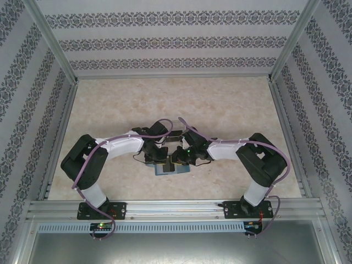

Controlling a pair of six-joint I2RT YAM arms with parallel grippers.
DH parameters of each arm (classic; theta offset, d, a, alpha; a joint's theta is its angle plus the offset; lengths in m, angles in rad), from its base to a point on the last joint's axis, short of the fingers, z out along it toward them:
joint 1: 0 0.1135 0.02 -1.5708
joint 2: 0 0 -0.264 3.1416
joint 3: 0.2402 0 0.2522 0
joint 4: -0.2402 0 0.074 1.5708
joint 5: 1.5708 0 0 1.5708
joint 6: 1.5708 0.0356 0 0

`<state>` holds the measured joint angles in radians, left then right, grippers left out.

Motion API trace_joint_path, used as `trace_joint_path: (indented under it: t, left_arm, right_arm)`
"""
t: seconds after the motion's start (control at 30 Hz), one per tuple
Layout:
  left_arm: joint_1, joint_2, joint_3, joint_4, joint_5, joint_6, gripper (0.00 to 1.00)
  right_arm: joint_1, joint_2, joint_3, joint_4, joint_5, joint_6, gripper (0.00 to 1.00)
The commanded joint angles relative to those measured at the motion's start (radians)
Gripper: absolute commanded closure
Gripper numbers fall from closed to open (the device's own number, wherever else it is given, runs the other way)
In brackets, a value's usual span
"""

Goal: Take the credit cards out of the card holder

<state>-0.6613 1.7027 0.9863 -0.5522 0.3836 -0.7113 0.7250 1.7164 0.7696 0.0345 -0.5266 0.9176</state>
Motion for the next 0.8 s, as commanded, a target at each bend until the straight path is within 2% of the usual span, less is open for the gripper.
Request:
trace_joint_path:
  t: [0.0, 0.33, 0.63, 0.77]
  left_arm:
    - [-0.009, 0.028, 0.004, -0.056, -0.036, 0.009, 1.0]
    - [-0.009, 0.014, 0.016, -0.071, -0.042, 0.017, 0.99]
    - [-0.009, 0.014, 0.016, -0.07, -0.039, 0.019, 0.99]
    - [-0.009, 0.014, 0.015, -0.069, -0.036, 0.019, 0.99]
  right_arm:
    - [-0.007, -0.026, -0.013, 0.051, -0.036, 0.009, 0.89]
    - [-0.048, -0.071, -0.027, -0.051, 0.016, -0.046, 0.97]
    - [-0.067, -0.132, 0.012, -0.282, 0.13, -0.151, 0.97]
    - [-0.068, -0.145, 0.029, -0.326, 0.15, -0.169, 0.97]
